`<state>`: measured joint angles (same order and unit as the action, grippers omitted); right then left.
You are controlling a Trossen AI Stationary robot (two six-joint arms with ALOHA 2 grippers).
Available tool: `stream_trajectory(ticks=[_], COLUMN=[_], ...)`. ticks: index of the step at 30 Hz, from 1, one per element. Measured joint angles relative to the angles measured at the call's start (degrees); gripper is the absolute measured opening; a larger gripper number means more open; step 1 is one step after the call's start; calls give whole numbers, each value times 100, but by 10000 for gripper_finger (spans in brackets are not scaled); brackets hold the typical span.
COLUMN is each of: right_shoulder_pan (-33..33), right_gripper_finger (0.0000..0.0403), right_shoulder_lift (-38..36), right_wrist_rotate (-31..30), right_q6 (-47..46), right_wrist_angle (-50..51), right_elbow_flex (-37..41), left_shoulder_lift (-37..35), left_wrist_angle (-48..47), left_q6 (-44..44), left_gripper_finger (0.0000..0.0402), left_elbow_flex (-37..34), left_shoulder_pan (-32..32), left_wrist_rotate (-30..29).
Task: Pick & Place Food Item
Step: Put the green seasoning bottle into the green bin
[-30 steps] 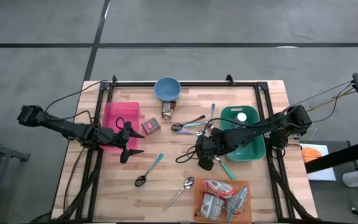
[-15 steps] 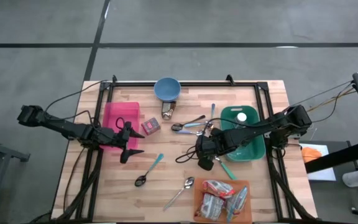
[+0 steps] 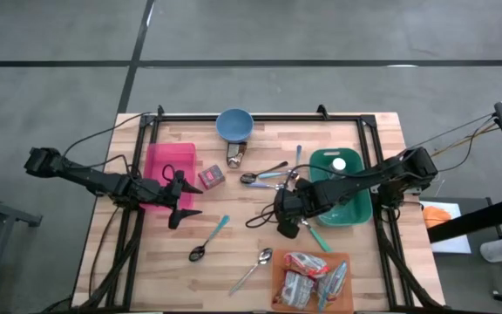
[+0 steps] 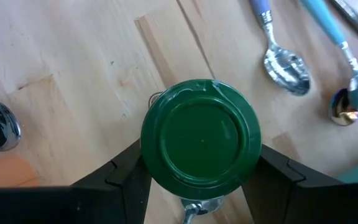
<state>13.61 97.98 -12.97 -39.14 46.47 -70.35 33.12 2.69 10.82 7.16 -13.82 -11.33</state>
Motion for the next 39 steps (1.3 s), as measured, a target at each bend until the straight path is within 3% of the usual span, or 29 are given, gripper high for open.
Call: stream_trajectory(ticks=[17, 24, 39], right_shoulder_pan=[62, 114, 232], right_gripper_finger=[196, 196, 196], right_shoulder_lift=[-74, -725, -1978], right_wrist_rotate=[-234, -387, -825], right_q6=[-122, -626, -2088], right_wrist_angle=[959, 1295, 3231], right_elbow_flex=[-715, -718, -669], left_shoulder_lift=[0, 1, 0], left_wrist_angle=[1, 1, 1], left_q6=[-1, 0, 0], left_gripper_finger=[336, 336, 336], left_elbow_flex=[0, 0, 0], left_shoulder_pan=[2, 0, 1], left_wrist_rotate=[0, -1, 0])
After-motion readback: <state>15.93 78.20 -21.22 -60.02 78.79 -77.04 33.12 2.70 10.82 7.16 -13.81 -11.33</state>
